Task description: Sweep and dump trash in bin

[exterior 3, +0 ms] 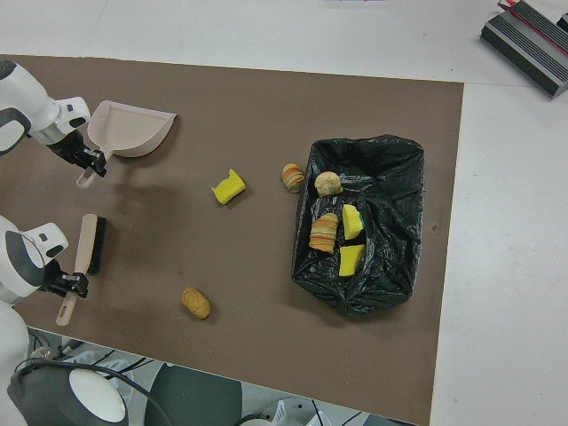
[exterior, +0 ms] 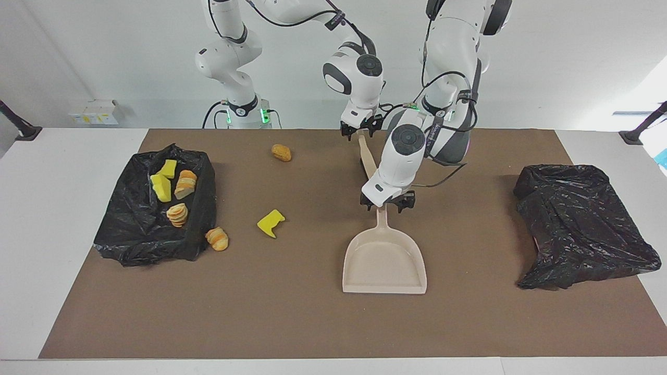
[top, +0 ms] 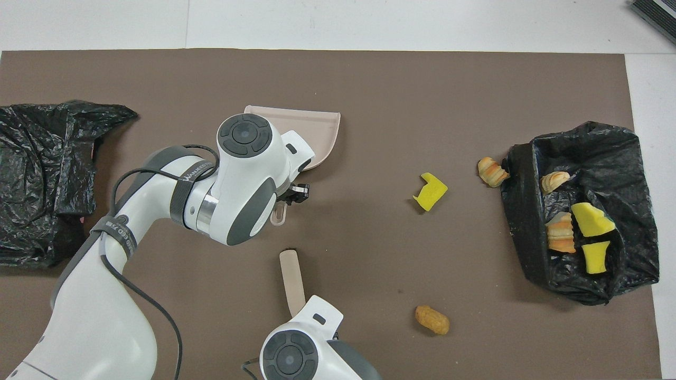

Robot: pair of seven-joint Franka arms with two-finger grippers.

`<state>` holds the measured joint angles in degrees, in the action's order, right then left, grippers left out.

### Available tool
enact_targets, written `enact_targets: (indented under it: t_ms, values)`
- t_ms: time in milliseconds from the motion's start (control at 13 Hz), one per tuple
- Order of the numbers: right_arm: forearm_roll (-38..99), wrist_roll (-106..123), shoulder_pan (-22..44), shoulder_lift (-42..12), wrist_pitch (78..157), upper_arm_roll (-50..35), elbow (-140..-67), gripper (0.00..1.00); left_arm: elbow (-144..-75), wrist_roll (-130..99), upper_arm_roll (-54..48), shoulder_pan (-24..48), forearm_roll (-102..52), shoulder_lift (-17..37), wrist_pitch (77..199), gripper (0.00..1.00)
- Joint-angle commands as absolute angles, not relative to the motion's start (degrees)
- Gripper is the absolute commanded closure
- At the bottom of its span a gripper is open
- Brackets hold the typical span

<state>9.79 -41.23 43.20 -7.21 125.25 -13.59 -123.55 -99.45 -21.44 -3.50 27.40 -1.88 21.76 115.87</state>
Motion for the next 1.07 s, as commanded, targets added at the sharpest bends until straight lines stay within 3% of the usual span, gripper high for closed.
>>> enact_targets:
  t_ms: [0,153,383,613,997]
  values:
    - [11.5,-39.3,42.8,-5.8,126.5,-13.6,-125.2,0.73,-99.1,-21.2,-2.9,27.2,-1.9,20.5,114.7,1.00]
    - [12.2,-39.4,42.7,-6.1,126.6,-13.6,-124.6,1.00,-98.0,-20.8,-2.7,26.3,-1.6,19.9,113.9,1.00]
    - [12.3,-42.8,42.8,-6.3,126.5,-13.5,-123.5,1.00,-94.7,-15.0,-2.3,24.7,-1.4,19.9,109.1,1.00]
    - [12.3,-48.8,42.3,-2.7,125.3,-13.3,-123.4,1.00,-93.9,-4.7,-2.3,22.7,-1.2,18.7,104.7,1.00]
    - [10.9,-48.1,33.2,8.4,111.1,-13.1,-123.8,1.00,-94.0,16.6,-1.8,21.1,3.1,17.0,98.1,1.00]
